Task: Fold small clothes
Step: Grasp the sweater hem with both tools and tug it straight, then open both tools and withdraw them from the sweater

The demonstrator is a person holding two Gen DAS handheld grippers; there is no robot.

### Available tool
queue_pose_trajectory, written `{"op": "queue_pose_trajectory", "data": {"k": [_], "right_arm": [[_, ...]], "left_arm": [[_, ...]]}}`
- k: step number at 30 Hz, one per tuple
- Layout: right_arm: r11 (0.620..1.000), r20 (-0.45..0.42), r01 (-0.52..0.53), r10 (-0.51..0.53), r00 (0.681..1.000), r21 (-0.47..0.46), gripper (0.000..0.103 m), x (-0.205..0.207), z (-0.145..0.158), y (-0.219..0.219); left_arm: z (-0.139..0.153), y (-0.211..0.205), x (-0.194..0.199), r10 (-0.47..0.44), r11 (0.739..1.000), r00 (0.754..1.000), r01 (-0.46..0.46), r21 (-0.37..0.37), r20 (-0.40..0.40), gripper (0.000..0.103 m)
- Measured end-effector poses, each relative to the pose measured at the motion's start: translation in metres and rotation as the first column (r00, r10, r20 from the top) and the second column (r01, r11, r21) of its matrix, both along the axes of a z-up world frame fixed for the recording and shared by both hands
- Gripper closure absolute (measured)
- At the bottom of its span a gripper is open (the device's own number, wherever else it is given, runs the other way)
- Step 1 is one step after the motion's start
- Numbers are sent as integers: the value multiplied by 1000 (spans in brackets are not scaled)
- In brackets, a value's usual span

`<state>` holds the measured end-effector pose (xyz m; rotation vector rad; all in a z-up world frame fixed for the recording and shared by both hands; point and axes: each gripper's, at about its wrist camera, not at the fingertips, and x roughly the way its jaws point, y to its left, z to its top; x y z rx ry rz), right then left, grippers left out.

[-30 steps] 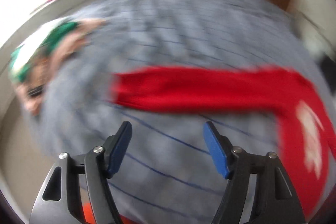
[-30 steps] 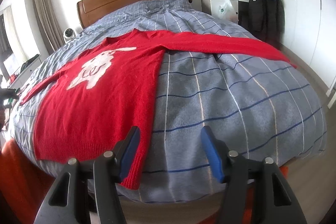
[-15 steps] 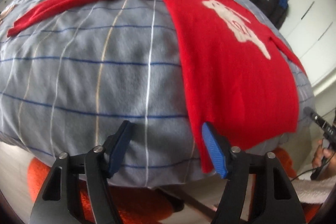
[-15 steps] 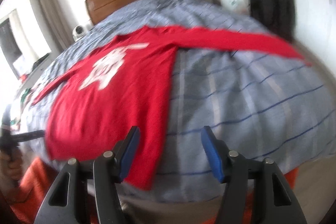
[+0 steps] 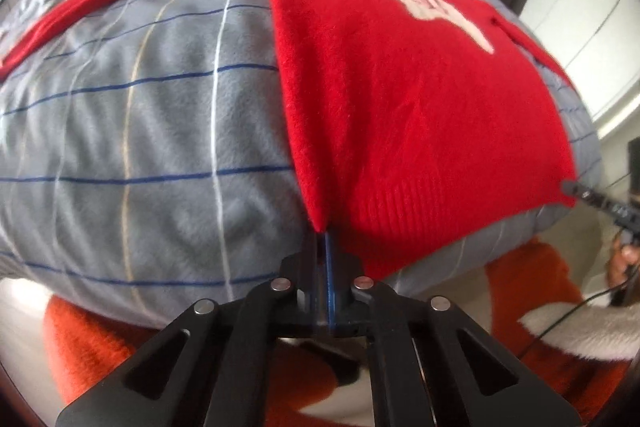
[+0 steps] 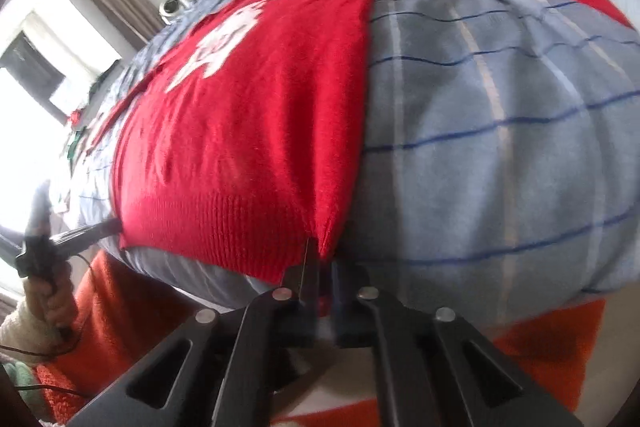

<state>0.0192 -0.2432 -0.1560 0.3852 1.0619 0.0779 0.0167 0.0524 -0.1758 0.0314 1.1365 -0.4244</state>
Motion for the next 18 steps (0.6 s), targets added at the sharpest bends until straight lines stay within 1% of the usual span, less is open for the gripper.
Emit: {"op": "queue_pose_trajectory", "data": {"k": [2,4,6,7,9,10,11,12,13,14,15,17,18], "right_arm": [[1000,-11,26,-26,1000,-10,100,-5,0,-1],[999,-24,43,-44,999,-22,100,-2,-10,-1],[998,-31,60,-61,998,-11,100,4,-19,-3],[998,-29,61,-62,998,-21,100,6,-20,-1],[998,-19,44,-45,999,-49,99,5,-16,2],[998,-11,34,-35,999,-57,98,4,-15,3],[998,-3,27,-27,1000,-58,87,0,-13,4],[998,2,23,-23,1000,-60,69,-4,-10,5],[998,15,19,-18,1000,-58,60,-8,-8,4],[998,38,24,-21,999,-63,47,-14,-3,4],[995,65,42,-36,997,-87,43,-19,3,3],[989,105,79,-66,992,-126,42,-24,12,0],[986,121,98,-81,989,-137,41,-23,14,-2]], "left_arm": [[-8,3,-1,4,1000,1000,-4,22,-3,102],[-14,-1,3,20,1000,1000,-20,24,-12,102],[-14,-5,6,23,999,1000,-22,36,-11,100],[-12,-7,5,16,998,1000,-16,54,-3,97],[-7,-7,2,10,998,1000,-10,67,7,94],[-2,-8,-1,10,997,1000,-11,71,13,81],[6,-7,-5,13,997,999,-15,73,30,60],[16,-3,-8,23,997,998,-28,73,64,49],[26,2,-10,37,997,994,-44,69,102,33],[36,6,-10,50,996,989,-59,61,140,27],[47,10,-6,63,996,982,-73,49,177,25],[65,17,9,88,995,968,-99,35,236,16],[71,20,19,101,993,959,-114,32,264,14]]}}
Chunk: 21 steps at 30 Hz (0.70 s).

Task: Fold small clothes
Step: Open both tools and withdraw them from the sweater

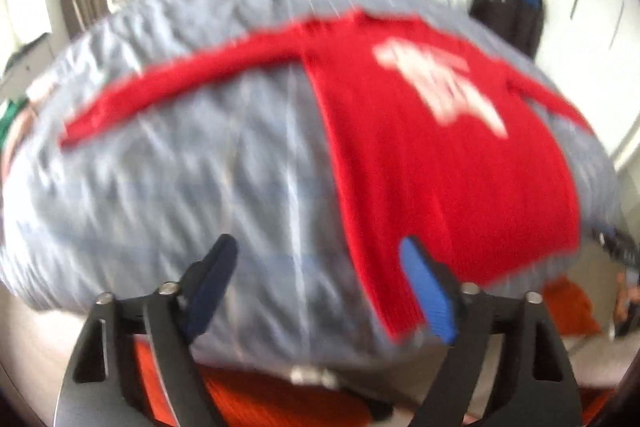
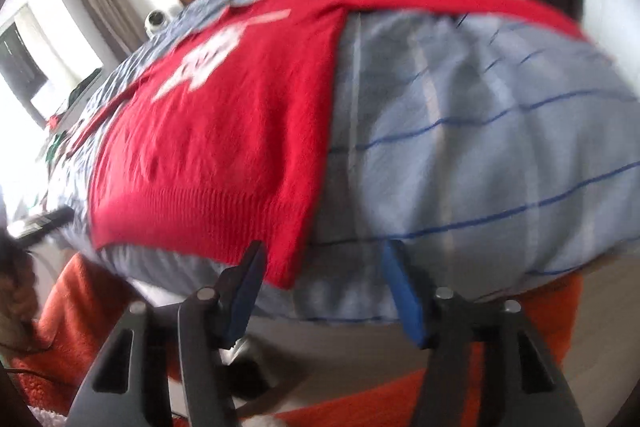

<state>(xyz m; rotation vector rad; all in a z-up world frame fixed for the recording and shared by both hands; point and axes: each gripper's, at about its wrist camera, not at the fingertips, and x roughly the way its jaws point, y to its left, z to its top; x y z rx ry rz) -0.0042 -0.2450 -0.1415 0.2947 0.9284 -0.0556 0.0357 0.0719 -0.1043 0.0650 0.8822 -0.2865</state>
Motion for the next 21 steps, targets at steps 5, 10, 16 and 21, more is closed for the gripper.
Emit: {"op": "queue_pose_trajectory", "data": {"k": [5,10,16,21], "right_arm": [[998,22,36,-35,999,-42,40,7,3,6],[997,24,2,0,1000,-81,40,3,9,14],[989,79,61,-51,996,-132,40,10,36,-14],[971,183,121,-83,980,-207,28,48,64,-46]], "left_arm": [[3,0,76,49,997,994,-55,57,95,8],[-31,4,128,113,988,992,-118,97,55,7],[-63,24,132,160,987,984,-161,9,76,0],[-66,20,127,169,985,979,-173,25,112,0]]}}
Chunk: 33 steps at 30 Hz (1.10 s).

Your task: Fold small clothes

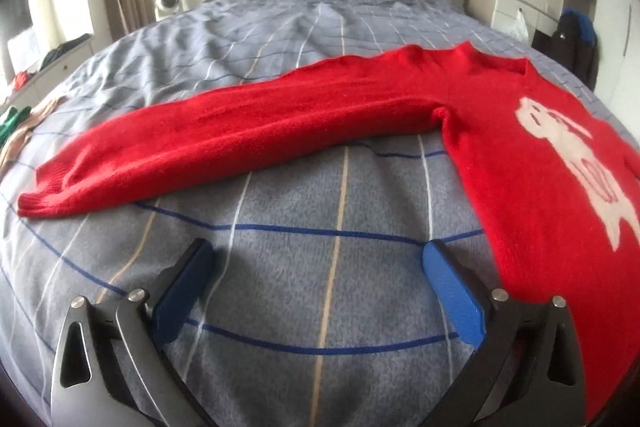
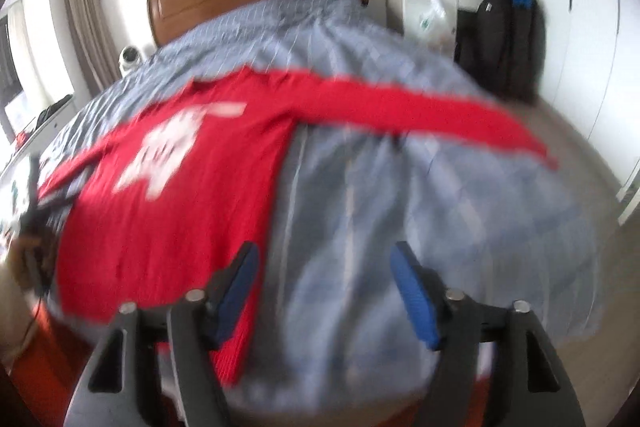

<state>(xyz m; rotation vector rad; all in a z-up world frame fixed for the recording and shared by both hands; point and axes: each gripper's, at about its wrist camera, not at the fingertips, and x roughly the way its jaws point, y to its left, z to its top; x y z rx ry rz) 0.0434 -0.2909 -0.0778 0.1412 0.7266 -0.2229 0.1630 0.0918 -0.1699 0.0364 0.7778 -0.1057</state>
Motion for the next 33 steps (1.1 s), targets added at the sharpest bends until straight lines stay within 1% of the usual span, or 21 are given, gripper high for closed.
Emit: {"op": "queue_pose_trajectory", "data": {"k": [2,4,6,7,9,11,12,16,20,33], "right_arm": [[999,24,17,-16,1000,-50,27,26,-2,-12],[998,23,30,-28,999,-62,27,51,-10,-20],[998,14,39,-38,999,-57,27,75,-28,-28],[998,-2,42,-42,999,-49,27,84,-38,-30],[998,-78,56,-55,995,-1,25,99,-73,-39],[998,2,60,-60,998,17,24,89,-80,-41],[998,13,57,-58,998,21,24,87,-80,-41],[999,21,46,-47,999,26,24,84,-80,-42],[999,50,46,-46,998,8,24,74,-83,-40],[998,38,53,-53,998,-18,24,80,-84,-35]], "left_arm": [[-2,1,1,0,1000,1000,0,-1,5,0],[-1,1,1,0,1000,1000,0,1,8,0],[-2,1,3,2,1000,1000,-2,3,11,0],[-2,1,3,2,1000,1000,-2,5,12,0],[-2,1,2,2,1000,1000,-2,7,13,0],[-2,1,1,2,1000,1000,-2,5,19,0],[-2,1,1,3,1000,1000,-3,4,21,0],[-3,2,0,2,1000,999,-2,-3,34,0],[-4,2,-1,2,1000,999,-2,-10,39,0],[-4,3,-1,2,1000,999,-1,-11,40,0]]}}
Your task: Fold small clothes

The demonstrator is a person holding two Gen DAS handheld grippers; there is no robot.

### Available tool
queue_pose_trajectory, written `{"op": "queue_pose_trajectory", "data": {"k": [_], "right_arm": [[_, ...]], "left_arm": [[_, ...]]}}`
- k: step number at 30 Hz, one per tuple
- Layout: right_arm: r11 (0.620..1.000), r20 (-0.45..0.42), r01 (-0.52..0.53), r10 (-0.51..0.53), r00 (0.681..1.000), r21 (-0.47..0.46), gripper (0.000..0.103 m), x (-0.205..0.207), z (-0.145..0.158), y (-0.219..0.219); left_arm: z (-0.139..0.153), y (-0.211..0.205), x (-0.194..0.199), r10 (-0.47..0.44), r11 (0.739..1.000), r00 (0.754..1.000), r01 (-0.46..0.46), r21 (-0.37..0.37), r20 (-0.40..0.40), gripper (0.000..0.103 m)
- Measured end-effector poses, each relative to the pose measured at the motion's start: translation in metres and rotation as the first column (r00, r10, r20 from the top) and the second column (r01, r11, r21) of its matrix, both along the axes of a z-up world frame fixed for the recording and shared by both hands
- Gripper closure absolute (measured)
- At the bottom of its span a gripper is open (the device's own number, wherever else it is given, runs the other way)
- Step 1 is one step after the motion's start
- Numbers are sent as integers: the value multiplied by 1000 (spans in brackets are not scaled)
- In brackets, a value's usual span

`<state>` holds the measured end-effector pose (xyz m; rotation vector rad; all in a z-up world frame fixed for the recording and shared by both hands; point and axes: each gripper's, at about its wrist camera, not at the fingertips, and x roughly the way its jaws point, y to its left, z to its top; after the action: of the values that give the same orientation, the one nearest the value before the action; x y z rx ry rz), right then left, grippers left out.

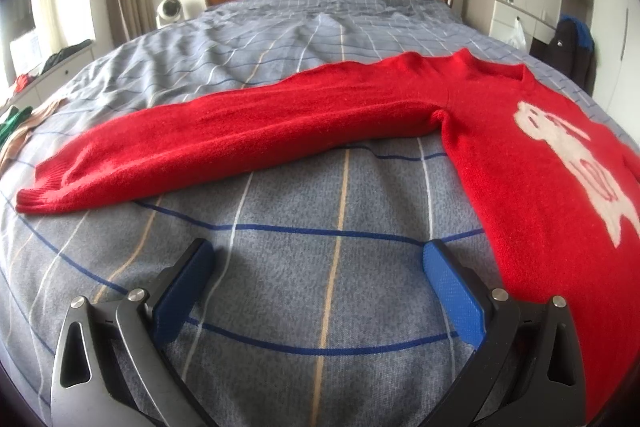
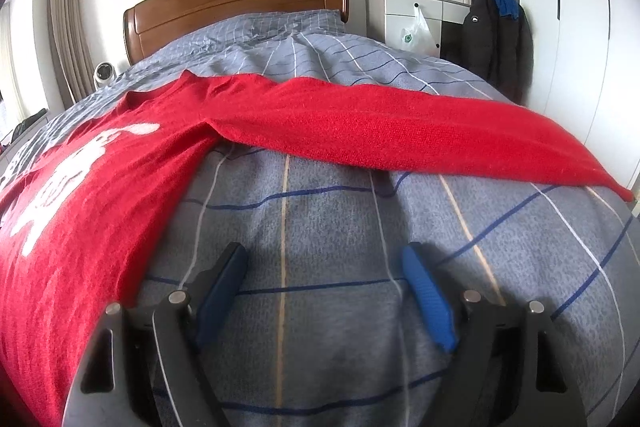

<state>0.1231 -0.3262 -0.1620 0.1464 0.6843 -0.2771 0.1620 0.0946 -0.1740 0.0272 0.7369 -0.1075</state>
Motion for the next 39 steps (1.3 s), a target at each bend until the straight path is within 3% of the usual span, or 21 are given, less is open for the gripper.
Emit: {"op": "queue_pose_trajectory", "data": {"k": [39], "right_arm": [[1000,-8,4,-4,1000,-10,23,3,1,2]], "left_arm": [[0,0,0,-1,1000,1000,1,1,0,0]]}}
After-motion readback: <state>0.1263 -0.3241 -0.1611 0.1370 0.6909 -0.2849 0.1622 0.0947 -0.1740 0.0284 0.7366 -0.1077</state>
